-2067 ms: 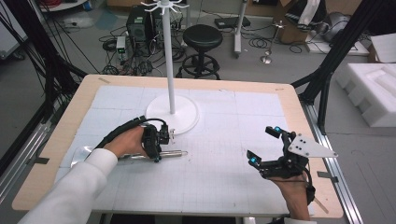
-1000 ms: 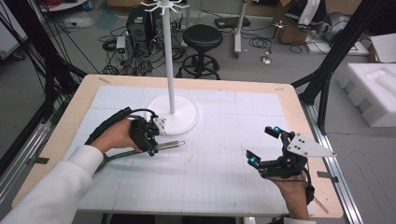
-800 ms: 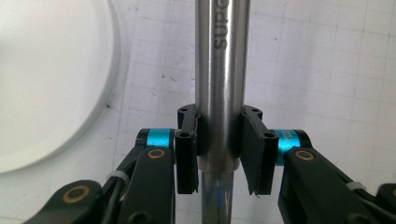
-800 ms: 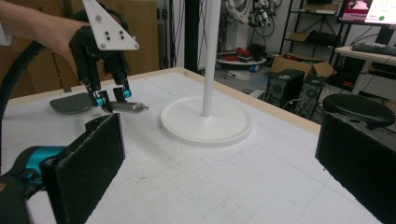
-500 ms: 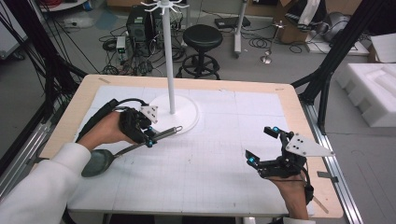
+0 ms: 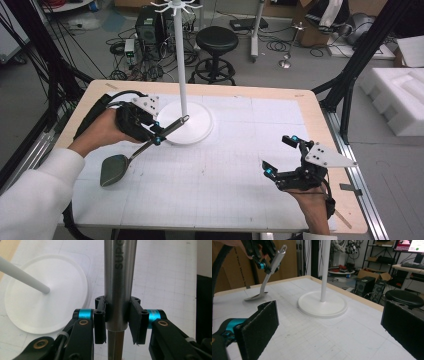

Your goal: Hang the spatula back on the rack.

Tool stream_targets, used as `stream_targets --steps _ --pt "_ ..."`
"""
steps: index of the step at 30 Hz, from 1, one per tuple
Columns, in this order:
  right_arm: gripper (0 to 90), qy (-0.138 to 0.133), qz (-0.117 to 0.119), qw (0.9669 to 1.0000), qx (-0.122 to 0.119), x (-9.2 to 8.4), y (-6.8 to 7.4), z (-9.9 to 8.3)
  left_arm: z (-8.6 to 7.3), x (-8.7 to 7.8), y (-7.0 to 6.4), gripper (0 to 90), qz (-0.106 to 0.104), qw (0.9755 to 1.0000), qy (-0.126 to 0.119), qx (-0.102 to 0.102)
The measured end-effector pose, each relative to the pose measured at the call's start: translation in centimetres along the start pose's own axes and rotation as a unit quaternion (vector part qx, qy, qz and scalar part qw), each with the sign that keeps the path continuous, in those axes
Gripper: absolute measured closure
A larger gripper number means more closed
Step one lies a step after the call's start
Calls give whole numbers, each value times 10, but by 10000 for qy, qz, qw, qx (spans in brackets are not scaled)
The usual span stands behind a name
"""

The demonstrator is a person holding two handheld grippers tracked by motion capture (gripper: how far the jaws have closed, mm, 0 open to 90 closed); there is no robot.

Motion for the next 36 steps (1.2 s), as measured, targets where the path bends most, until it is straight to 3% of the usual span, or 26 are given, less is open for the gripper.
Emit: stream_targets --steps 12,19,22,26,36 --pt "4 1 14 10000 11 0 0 0 10 -38 1 691 249 9978 -615 -88" --pt "4 -20 5 10000 -7 0 -1 0 20 -58 4 691 447 9962 -736 -121" --pt "4 -18 11 10000 2 0 -1 0 26 -65 7 691 563 9942 -872 -262" --pt "4 -31 10 10000 8 -1 -2 1 33 -73 10 691 664 9930 -947 -240" --pt "4 -12 3 10000 76 -2 -4 -2 54 -91 24 691 890 9879 -1190 -442"
Point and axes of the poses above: each handheld gripper's, and its own axes: x roughly forward along the jaws, z roughly out of its top, y roughly to its left, the point moved 7 cm from there along x, roughly forward along the jaws, and after that the axes turned 10 degrees about -z, right-handed, at the moved point
